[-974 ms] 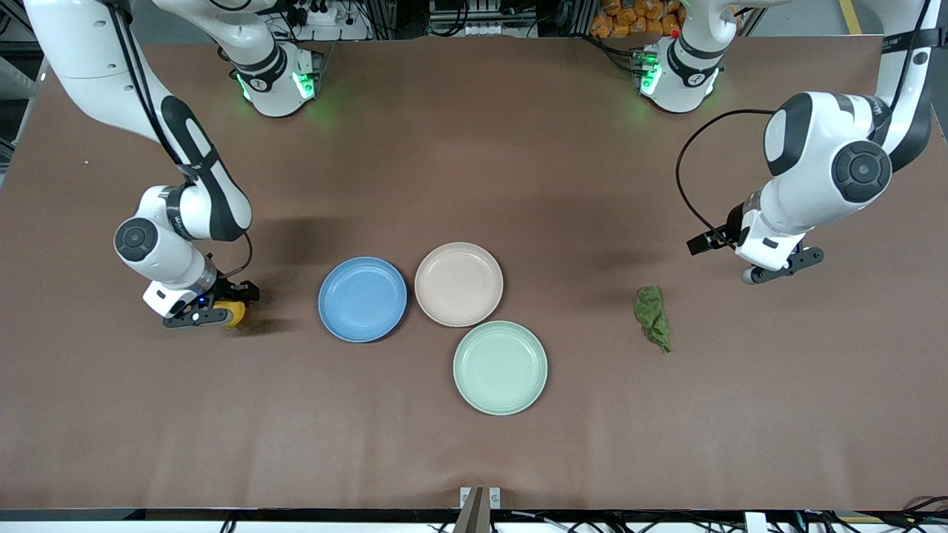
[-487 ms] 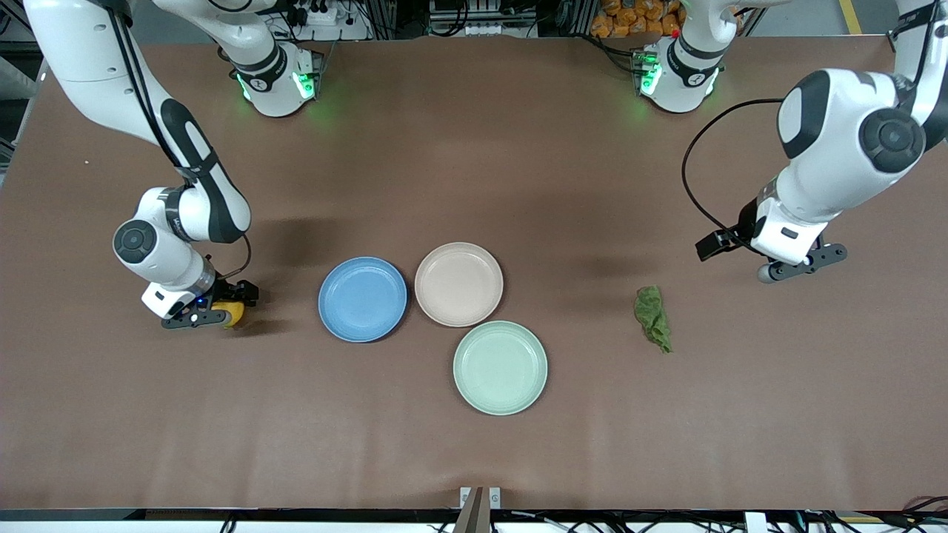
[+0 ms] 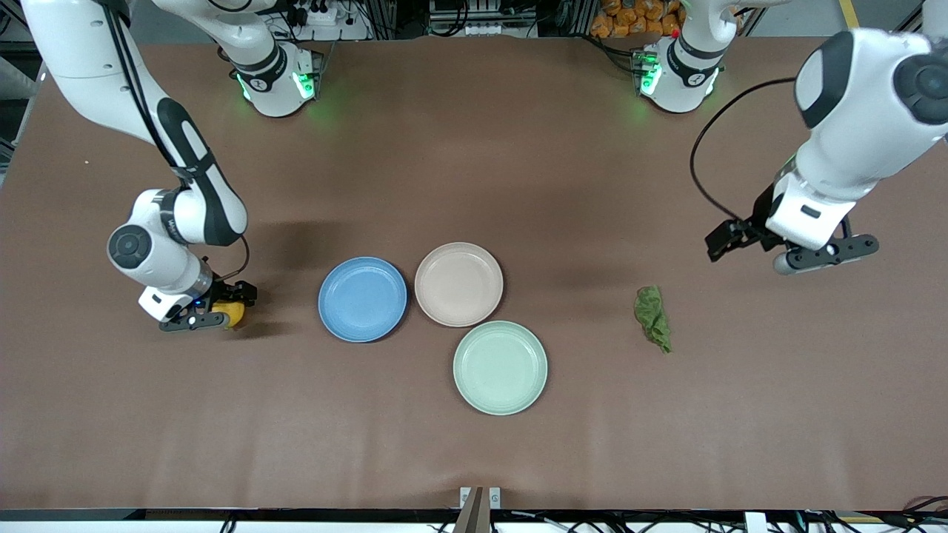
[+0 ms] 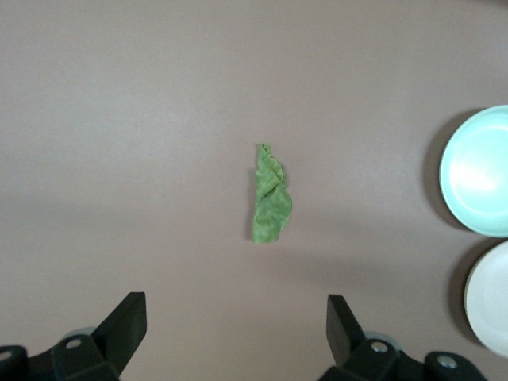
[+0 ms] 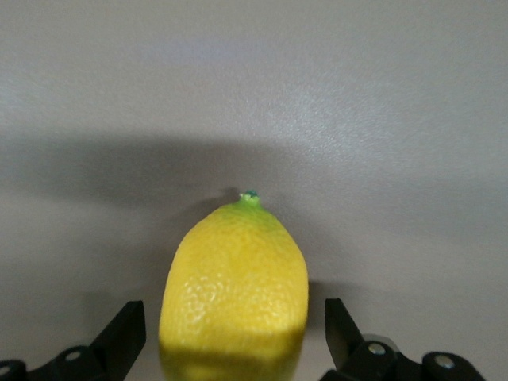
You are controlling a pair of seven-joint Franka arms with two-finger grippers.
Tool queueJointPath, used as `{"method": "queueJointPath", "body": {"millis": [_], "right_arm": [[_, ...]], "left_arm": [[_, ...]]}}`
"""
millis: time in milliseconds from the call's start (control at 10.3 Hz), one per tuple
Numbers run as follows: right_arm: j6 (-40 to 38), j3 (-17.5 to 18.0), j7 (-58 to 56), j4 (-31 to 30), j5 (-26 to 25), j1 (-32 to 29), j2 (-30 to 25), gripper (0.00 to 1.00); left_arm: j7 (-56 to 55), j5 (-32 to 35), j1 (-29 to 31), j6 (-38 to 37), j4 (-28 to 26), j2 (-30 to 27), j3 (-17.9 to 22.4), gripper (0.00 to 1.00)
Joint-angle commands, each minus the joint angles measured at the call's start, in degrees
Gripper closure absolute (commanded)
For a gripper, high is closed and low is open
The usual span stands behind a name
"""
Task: Pick lemon and lettuce from blue and beige plates
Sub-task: 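Lower the lemon with the right gripper while the left gripper withdraws, then open the right gripper, releasing the lemon, and draw it back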
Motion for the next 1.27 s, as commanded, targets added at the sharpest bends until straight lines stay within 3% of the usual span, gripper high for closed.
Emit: {"method": "queueJointPath", "body": {"millis": [0,292,682,1169], "right_arm": [[-12.93,0.62,-0.31,6.75,3.02,-0.64,-1.83,0.0],[-21.48,0.53,0.38,12.66,4.53,-0.29,-3.92,0.0],[-27.11,0.53,2.05,12.76,4.62,-0.37,-9.72,0.0],[-37.03,-0.35,1.97,18.45,4.53,-1.51,-15.0,0.0]], "left_arm": [[6.45,1.24,0.95,-9.56,5.97,-1.67,-0.47,0.0],[7.7,1.33,1.56,-15.29,11.34,-1.94,-0.29,0.0],[12.98,2.21,2.27,-18.74,17.32,-2.11,-0.02,0.0],[12.72,1.68,2.18,-21.55,20.14,-2.03,-0.11,0.0]]}}
